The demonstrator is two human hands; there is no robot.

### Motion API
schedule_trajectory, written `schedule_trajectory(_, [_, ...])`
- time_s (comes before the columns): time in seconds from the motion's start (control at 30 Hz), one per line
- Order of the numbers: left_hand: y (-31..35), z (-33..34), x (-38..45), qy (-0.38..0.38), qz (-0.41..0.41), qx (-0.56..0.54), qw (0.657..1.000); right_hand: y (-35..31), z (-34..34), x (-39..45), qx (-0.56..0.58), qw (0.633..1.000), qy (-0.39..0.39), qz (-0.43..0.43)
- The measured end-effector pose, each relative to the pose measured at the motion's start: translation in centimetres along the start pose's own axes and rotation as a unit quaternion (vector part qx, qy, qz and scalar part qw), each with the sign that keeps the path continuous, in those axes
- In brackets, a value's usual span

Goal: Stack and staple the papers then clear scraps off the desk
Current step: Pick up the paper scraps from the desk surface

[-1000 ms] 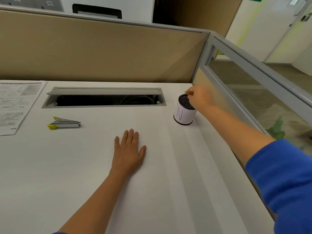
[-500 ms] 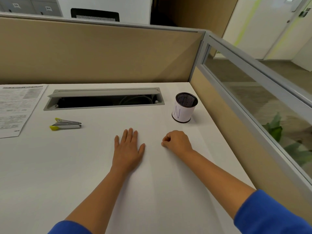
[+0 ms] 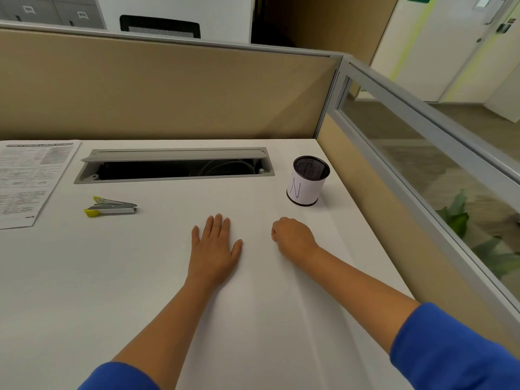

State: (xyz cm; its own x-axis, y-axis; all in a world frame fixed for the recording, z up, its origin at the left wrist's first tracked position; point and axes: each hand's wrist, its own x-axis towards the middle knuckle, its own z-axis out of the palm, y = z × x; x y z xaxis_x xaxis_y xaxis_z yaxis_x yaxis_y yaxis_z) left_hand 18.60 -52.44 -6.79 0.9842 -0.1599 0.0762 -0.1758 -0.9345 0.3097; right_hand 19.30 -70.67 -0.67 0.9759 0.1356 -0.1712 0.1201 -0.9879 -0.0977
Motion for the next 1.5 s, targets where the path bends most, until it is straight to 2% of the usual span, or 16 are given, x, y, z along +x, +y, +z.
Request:
schedule_trajectory(0.17, [0.0, 0.0, -0.1, -0.001, 0.000, 0.002, 1.000, -1.0, 0.1, 0.2, -0.103, 0.993, -0.004, -0.048])
schedule_trajectory(0.37, [0.1, 0.0, -0.1, -0.001, 0.001, 0.003, 1.000, -0.5, 0.8, 0.1, -0.099, 0.994, -0.003, -0.049])
schedule_trajectory(0.53, [0.1, -0.1, 0.0, 0.000, 0.001, -0.002, 1.000, 0.4, 0.4, -0.2, -0.037, 0.998, -0.021, -0.046])
schedule_trajectory(0.8, [0.0, 0.0, -0.1, 0.001, 0.001, 0.005, 1.000, 2.1, -0.6, 0.4, 0.100, 0.994, -0.037, 0.036])
schedule_trajectory(0.97, [0.1, -0.1, 0.0, 0.001, 0.002, -0.001, 1.000, 1.7, -0.2, 0.5, 0.157, 0.987, -0.008, 0.019])
schedule_trajectory(1.2, [0.1, 0.0, 0.0, 0.001, -0.002, 0.001, 1.000, 0.6, -1.0, 1.3, 0.083, 0.996, -0.024, 0.013])
schedule_trajectory(1.37, [0.1, 0.1, 0.0, 0.001, -0.004, -0.001, 1.000, -1.0, -1.4, 1.5, -0.075, 0.996, -0.040, -0.018])
schedule_trajectory(1.5, [0.0, 0.1, -0.1, 0.001, -0.005, 0.002, 1.000, -1.8, -1.0, 1.3, -0.122, 0.991, -0.033, -0.054])
